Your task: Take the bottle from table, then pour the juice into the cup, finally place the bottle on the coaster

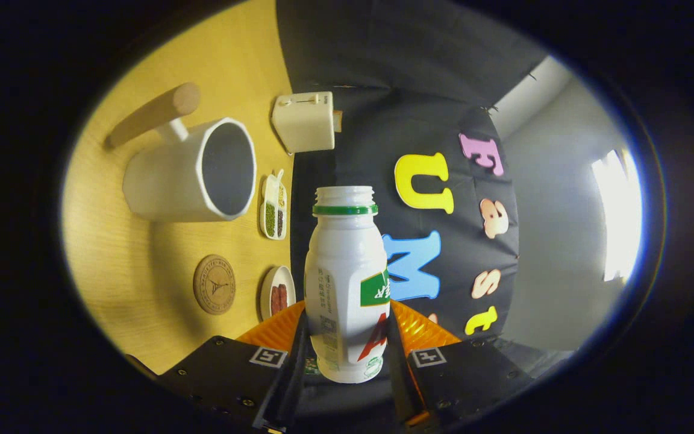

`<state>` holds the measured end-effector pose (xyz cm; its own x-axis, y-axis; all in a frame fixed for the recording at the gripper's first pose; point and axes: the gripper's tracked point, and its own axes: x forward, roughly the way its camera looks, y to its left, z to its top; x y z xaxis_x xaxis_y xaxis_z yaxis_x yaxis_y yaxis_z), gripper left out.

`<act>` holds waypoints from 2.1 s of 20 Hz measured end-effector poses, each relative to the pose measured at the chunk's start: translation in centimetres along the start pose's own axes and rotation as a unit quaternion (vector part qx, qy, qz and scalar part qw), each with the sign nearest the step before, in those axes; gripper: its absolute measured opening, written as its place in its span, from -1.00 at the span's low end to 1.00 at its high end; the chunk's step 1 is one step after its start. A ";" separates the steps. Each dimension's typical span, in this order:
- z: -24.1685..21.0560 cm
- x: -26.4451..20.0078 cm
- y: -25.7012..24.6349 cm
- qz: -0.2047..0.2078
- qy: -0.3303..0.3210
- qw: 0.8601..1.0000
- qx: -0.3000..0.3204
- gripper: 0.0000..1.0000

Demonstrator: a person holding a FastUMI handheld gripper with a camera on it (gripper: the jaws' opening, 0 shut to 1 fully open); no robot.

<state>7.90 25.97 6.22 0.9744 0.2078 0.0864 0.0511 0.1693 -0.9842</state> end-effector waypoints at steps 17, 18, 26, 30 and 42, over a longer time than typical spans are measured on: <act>1.5 4.5 3.3 0.123 0.002 0.828 0.547 0.20; 1.7 4.7 3.9 0.130 0.007 0.820 0.558 0.20; 1.1 6.2 6.7 0.146 0.033 0.759 0.634 0.20; 0.7 6.8 6.9 0.138 0.030 0.754 0.642 0.21; 1.2 6.4 4.5 0.109 -0.019 0.741 0.663 0.98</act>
<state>14.10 29.23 2.54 0.9195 0.3924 -0.0229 -0.3914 0.9194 0.0383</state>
